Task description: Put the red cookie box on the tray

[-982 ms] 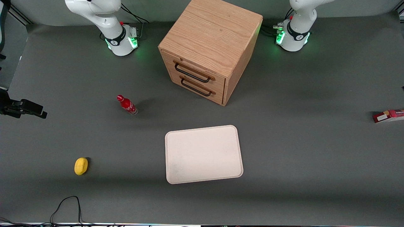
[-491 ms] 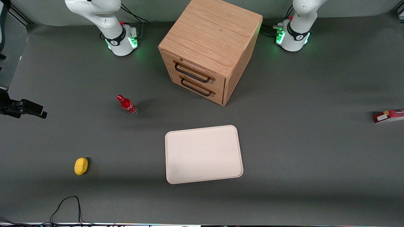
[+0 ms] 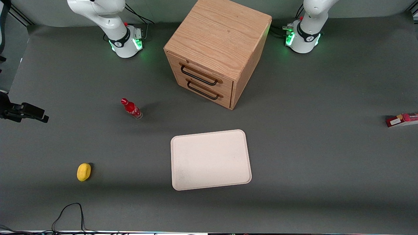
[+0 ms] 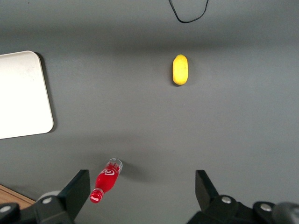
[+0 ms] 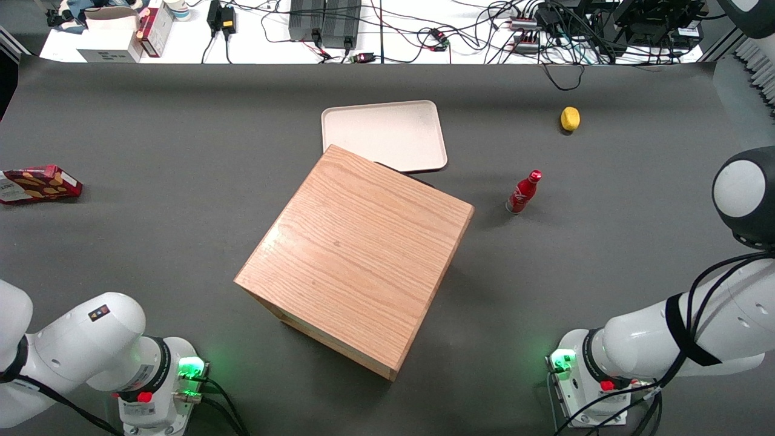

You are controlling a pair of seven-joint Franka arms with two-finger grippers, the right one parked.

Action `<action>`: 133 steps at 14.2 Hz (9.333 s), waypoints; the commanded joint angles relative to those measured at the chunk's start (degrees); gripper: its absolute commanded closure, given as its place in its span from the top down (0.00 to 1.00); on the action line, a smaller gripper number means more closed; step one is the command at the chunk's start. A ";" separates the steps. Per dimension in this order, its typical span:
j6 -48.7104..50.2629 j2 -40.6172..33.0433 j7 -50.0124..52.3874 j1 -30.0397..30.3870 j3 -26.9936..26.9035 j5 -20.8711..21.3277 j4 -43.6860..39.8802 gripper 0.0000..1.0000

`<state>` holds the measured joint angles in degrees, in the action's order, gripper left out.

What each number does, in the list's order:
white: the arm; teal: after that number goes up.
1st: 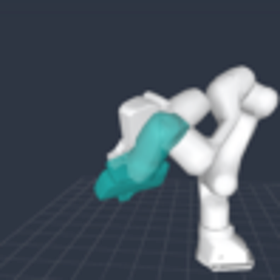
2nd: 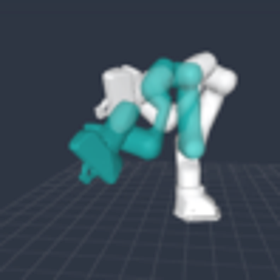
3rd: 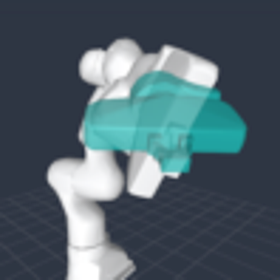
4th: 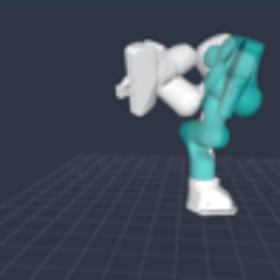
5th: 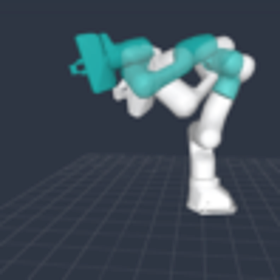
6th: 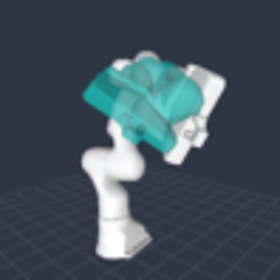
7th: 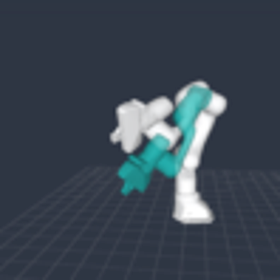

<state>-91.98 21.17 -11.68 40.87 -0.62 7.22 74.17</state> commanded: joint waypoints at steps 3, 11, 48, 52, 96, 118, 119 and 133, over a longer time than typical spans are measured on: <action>0.23 0.02 32.53 0.88 0.36 0.43 1.24 1.00; -14.59 -0.51 54.39 0.96 0.36 -0.96 15.62 1.00; -1.48 8.72 57.91 0.26 0.71 -2.65 -7.25 0.00; 7.33 6.36 57.74 0.26 1.15 -0.01 -15.36 0.00; -19.97 29.19 49.03 -64.16 13.19 2.45 -13.44 0.00; 7.50 5.22 48.95 -63.99 12.84 -1.42 -11.42 1.00; 9.09 3.03 48.77 -62.77 12.75 -1.42 -10.02 1.00; -0.46 -19.31 21.09 -34.73 12.49 -5.37 20.21 1.00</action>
<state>-87.94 7.15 11.00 4.55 11.43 2.57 86.62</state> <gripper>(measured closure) 0.000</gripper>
